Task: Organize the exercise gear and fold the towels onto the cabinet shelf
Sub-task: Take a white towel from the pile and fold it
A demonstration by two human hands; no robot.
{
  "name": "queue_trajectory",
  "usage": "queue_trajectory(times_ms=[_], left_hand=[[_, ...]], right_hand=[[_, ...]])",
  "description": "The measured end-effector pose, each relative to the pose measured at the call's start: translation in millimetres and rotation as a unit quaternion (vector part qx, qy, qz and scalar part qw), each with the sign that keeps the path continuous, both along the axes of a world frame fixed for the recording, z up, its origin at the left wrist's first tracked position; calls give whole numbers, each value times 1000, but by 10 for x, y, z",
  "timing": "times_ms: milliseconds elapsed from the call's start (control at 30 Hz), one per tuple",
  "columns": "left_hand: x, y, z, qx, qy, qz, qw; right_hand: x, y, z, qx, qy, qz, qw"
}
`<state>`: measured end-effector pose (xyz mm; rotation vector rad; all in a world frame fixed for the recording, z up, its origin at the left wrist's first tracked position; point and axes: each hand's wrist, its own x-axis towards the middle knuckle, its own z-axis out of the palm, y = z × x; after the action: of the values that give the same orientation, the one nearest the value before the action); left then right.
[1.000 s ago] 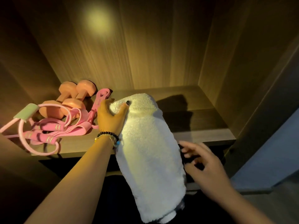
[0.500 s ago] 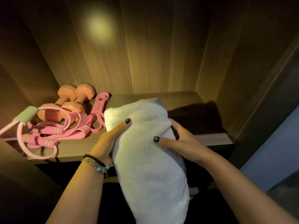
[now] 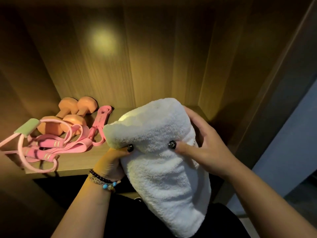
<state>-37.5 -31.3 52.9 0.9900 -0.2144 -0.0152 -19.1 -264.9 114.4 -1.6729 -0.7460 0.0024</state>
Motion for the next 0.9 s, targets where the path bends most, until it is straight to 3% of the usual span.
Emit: queue_trajectory(times_ms=[67, 133, 233, 400, 500, 633, 700, 733, 800, 900], left_hand=[[-40, -24, 7, 10, -17, 16, 1000], [-103, -78, 17, 40, -38, 43, 998], [-185, -173, 38, 146, -73, 123, 979], [-328, -308, -20, 240, -94, 156, 954], [-374, -354, -52, 267, -84, 138, 950], [-374, -359, -11, 285, -85, 85, 951], [-392, -378, 19, 289, -80, 74, 951], [-405, -391, 25, 294, -81, 78, 949], [-426, -415, 9, 298, -89, 95, 946], [-457, -450, -39, 287, -108, 110, 945]], right_hand=[[-46, -57, 82, -25, 32, 5, 999], [-67, -92, 184, -45, 129, -8, 991], [6, -135, 243, -84, 186, -124, 971], [35, -218, 157, -240, 114, -182, 947], [-5, -277, 68, -301, 18, -206, 931], [-148, -330, -9, -208, -167, -274, 924], [-214, -323, -41, -144, -192, -308, 921], [-207, -336, -24, -111, -138, -301, 937], [-154, -400, 68, -79, 55, -244, 965], [-114, -484, 153, -153, 242, -133, 949]])
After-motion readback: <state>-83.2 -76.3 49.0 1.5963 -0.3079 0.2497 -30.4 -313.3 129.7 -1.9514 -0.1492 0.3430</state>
